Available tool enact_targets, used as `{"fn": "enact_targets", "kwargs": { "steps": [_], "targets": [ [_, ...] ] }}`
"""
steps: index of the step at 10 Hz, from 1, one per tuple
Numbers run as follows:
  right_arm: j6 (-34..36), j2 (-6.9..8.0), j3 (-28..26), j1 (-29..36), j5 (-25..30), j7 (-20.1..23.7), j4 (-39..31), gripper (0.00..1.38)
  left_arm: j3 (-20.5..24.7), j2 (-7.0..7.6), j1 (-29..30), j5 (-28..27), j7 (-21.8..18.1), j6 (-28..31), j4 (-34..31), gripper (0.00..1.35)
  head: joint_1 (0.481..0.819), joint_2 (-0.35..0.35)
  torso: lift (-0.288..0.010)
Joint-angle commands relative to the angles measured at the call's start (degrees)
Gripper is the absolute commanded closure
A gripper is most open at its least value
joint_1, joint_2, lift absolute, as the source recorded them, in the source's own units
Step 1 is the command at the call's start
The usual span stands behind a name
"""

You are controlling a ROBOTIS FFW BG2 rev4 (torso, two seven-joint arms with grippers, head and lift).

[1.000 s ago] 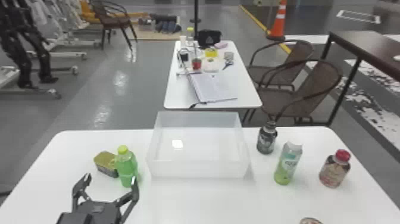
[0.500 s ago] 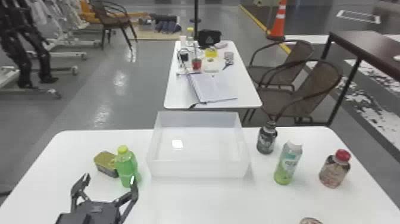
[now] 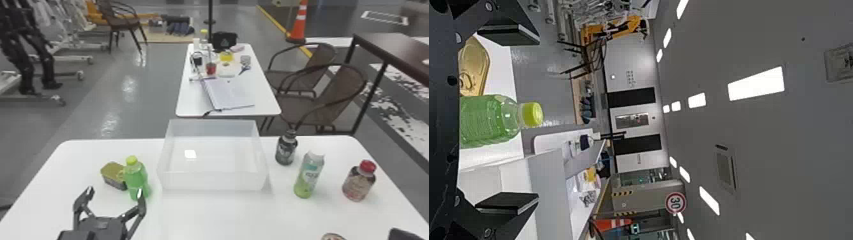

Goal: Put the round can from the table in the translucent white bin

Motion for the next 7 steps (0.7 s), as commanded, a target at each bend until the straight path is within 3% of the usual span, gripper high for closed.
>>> {"fn": "enact_targets", "kwargs": {
  "steps": [1,7],
  "targets": [
    [-0.18,-0.12,-0.15,-1.69,0.45,0.97,1.62,0.16,0.12,-0.15,0.09,-0.05,0.15,-0.23,0.07,0.19,0.549,0.0,-0.1],
    [-0.09,-0.12,0.82,-3.27,-0.16,2.38,4.08,0.15,0.03,-0.15,0.0,0.04,0.33,-0.41,0.24,0.19,0.549,0.0,-0.1]
  ]
}}
